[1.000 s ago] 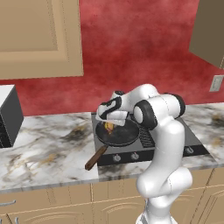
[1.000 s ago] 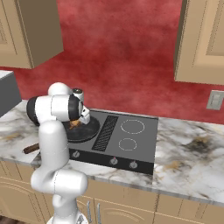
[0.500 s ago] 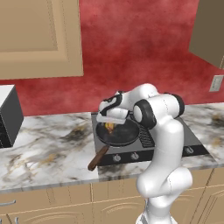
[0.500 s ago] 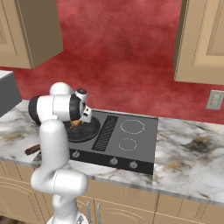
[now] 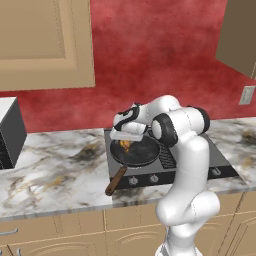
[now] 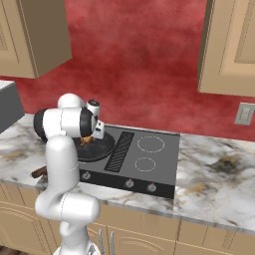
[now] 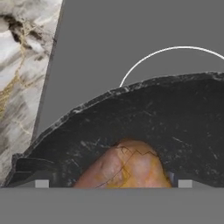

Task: Take the chicken drumsticks from the pan and place one on each plate on the dining counter.

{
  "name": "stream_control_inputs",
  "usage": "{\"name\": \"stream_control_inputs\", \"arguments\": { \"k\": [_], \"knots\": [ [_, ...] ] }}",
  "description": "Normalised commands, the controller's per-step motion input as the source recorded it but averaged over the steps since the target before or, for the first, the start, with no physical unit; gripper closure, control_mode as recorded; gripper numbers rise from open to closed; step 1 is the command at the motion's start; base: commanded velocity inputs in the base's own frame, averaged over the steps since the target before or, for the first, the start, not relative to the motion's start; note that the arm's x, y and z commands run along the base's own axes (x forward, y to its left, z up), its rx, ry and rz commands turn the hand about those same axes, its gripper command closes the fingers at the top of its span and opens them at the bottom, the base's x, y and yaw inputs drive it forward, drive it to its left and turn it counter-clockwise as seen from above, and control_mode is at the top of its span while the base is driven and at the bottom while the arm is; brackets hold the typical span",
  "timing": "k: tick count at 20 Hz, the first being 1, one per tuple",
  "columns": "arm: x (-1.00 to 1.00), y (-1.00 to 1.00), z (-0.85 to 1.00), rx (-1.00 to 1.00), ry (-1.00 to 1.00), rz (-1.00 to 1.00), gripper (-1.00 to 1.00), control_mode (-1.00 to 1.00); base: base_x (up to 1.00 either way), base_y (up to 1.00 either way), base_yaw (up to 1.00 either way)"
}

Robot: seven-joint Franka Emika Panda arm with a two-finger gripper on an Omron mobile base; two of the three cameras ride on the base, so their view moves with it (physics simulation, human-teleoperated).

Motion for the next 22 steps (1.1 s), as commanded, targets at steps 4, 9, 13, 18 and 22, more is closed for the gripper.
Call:
{"name": "stream_control_inputs", "arguments": {
  "k": [4, 9, 13, 18, 22],
  "knots": [
    [-0.30, 0.17, -0.40, 0.00, 0.04, 0.00, 1.00, -1.00, 0.00, 0.00, 0.00],
    [-0.28, 0.02, -0.12, 0.00, 0.01, 0.01, 1.00, -1.00, 0.00, 0.00, 0.00],
    [-0.23, -0.17, 0.46, 0.00, -0.03, 0.03, 1.00, -1.00, 0.00, 0.00, 0.00],
    [-0.48, -0.28, 0.79, 0.00, -0.04, 0.00, 1.00, -1.00, 0.00, 0.00, 0.00],
    [-0.69, -0.32, 0.68, 0.00, 0.00, 0.00, 1.00, -1.00, 0.00, 0.00, 0.00]
  ]
}}
